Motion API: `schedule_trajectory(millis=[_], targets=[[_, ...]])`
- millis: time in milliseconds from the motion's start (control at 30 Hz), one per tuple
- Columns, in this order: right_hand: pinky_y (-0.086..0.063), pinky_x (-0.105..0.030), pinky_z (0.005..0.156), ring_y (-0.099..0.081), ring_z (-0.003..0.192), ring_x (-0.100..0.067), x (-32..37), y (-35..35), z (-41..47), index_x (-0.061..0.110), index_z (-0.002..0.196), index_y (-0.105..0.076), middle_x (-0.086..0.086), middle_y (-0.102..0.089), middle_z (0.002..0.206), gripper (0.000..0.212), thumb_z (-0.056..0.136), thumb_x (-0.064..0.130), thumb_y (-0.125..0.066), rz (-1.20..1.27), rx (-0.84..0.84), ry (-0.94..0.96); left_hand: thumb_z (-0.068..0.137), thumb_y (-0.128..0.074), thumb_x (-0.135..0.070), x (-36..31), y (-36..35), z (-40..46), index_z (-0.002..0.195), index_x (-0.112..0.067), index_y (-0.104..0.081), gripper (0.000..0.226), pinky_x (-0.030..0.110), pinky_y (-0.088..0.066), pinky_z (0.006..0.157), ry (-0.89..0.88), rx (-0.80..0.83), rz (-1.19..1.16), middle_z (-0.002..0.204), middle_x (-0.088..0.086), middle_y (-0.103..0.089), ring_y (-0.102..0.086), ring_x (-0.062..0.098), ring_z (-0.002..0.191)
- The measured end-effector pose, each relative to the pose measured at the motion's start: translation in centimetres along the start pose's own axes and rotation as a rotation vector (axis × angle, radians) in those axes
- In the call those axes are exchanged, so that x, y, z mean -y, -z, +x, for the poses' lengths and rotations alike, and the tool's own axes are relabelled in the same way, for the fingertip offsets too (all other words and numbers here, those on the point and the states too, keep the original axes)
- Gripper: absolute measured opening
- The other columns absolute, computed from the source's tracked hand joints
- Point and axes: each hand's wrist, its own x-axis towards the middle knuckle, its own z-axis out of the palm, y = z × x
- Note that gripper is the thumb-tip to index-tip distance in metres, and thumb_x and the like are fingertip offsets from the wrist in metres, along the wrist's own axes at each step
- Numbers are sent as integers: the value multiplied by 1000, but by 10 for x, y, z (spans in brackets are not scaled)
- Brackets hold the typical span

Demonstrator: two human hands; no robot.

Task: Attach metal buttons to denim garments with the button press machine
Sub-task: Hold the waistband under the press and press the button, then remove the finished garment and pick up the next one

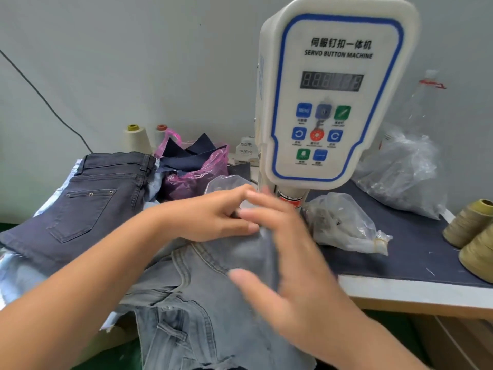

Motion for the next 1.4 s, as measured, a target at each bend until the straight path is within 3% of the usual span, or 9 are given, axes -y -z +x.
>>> schedule_trajectory(millis=[100,167,300,467,633,800,967,1200,1400], targets=[[6,-35,118,3,147,-20,-3,-24,31,29,151,-11,-8,-5,160,88,84,31,-67,-381,262,25,96,-53,-8,9,-5,-1,105,-31,-55,25,10,-47,77,104,29,-324,96,-27,-65,-61,-8,93],[-6,-42,117,-10,145,-28,-12,-33,39,33,150,4,-16,-5,159,99,83,36,-68,-626,327,-28,91,-51,-14,18,-4,-4,112,-24,-60,24,19,-52,72,181,-1,-667,99,-11,-70,-67,7,92],[-48,-32,59,-60,67,-24,-21,-29,35,25,140,-47,-5,-63,83,82,66,18,-81,-732,153,-38,82,-58,-13,30,8,-22,138,-16,-39,59,27,-55,74,155,148,-1117,97,5,-73,-70,17,85],[-44,-30,42,-59,51,-25,-21,-9,27,23,112,-60,2,-60,64,31,84,36,-66,-627,139,-97,77,-74,-46,47,15,-52,139,-49,-35,73,37,-42,105,113,60,-574,149,-10,-42,-46,10,133],[-41,-37,50,-51,58,-20,-10,2,42,27,86,-46,5,-46,59,22,90,47,-53,-347,57,-213,64,-84,-55,53,33,-105,145,-56,-6,112,46,-38,106,249,182,-178,150,-24,-34,-40,7,136],[-38,-36,61,-44,60,-10,-7,-5,53,13,76,-55,0,-47,60,31,90,40,-57,147,95,-417,75,-60,-40,30,55,-115,114,-41,-54,40,36,-52,68,260,-129,211,87,-10,-66,-60,10,76],[-48,-32,86,-64,91,-9,-11,12,34,13,102,-65,-1,-70,96,30,89,39,-59,282,171,-518,76,-75,-20,16,57,-85,105,-28,-63,32,17,-52,77,116,-456,-322,91,-5,-69,-62,6,86],[-43,-5,67,-57,90,14,-15,12,44,36,99,-65,20,-66,100,21,82,48,-64,214,133,-506,69,-74,-4,1,45,-32,100,-20,-57,39,18,-53,66,-7,-381,-654,82,-6,-68,-64,6,72],[-57,-24,71,-70,96,-15,-22,-9,40,26,99,-76,-2,-74,104,32,68,32,-70,1221,-45,-782,68,-83,-38,39,32,-54,121,-25,-55,61,29,-56,81,127,-307,-732,114,-1,-69,-66,14,101]])
